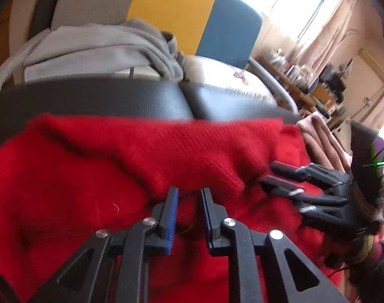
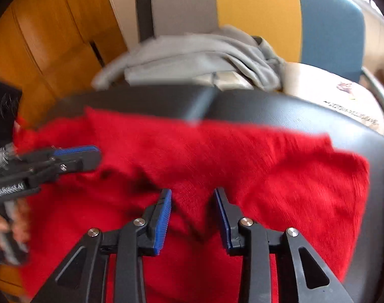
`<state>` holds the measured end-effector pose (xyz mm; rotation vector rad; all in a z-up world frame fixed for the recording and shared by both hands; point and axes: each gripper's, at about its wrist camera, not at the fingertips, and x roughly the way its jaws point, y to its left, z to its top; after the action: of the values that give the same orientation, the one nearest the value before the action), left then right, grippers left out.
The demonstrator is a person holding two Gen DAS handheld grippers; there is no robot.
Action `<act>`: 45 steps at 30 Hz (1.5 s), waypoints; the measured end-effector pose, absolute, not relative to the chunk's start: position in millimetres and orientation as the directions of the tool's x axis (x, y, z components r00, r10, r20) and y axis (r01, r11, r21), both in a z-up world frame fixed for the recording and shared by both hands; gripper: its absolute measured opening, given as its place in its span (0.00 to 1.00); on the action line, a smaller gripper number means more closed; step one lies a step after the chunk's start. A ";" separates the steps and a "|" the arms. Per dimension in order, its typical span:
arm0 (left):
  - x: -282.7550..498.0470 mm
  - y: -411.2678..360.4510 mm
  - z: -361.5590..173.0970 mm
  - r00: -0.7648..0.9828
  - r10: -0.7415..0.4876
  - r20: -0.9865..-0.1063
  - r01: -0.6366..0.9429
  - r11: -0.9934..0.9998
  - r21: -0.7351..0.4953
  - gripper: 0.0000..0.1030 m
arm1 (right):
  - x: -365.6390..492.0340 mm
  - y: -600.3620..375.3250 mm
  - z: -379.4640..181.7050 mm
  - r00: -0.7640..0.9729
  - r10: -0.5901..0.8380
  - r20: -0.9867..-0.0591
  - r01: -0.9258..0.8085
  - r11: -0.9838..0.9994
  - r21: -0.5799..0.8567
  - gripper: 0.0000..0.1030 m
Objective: Fold clothes
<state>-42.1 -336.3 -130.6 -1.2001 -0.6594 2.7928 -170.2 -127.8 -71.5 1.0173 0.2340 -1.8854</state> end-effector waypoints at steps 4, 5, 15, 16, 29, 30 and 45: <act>-37.6 -339.6 -137.8 -0.742 0.183 -0.645 0.191 -0.864 -0.465 0.17 | -168.5 -112.6 -80.6 -0.230 -0.643 -0.731 0.812 -0.541 0.220 0.35; -40.4 -334.2 -136.9 -0.745 0.158 -0.648 0.213 -0.864 -0.456 0.17 | -168.1 -108.8 -82.8 -0.236 -0.641 -0.730 0.812 -0.543 0.214 0.35; -41.7 -319.5 -122.4 -0.739 0.139 -0.660 0.260 -0.844 -0.470 0.18 | -174.3 -63.1 -99.9 -0.213 -0.674 -0.707 0.784 -0.550 0.288 0.43; -43.0 -319.8 -113.8 -0.741 0.124 -0.660 0.263 -0.851 -0.455 0.19 | -180.7 -55.7 -98.6 -0.189 -0.690 -0.699 0.755 -0.557 0.346 0.52; -101.2 -243.7 -120.6 -0.666 0.217 -0.713 0.024 -0.950 -0.311 0.27 | -269.3 -45.3 -111.4 -0.099 -0.829 -0.550 0.361 -0.545 0.756 1.00; -98.9 -244.1 -123.0 -0.676 0.219 -0.703 0.029 -0.946 -0.323 0.28 | -273.3 -50.0 -112.0 -0.102 -0.837 -0.538 0.359 -0.535 0.765 1.00; -94.2 -250.1 -128.5 -0.708 0.240 -0.665 0.046 -0.923 -0.382 0.28 | -277.0 -43.6 -86.2 -0.315 -0.751 -0.581 0.396 -0.660 0.638 1.00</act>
<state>-94.2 -250.1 -128.5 -1.1504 -0.5730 2.7486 -277.0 -43.6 -86.2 1.1786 -0.4976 -2.0263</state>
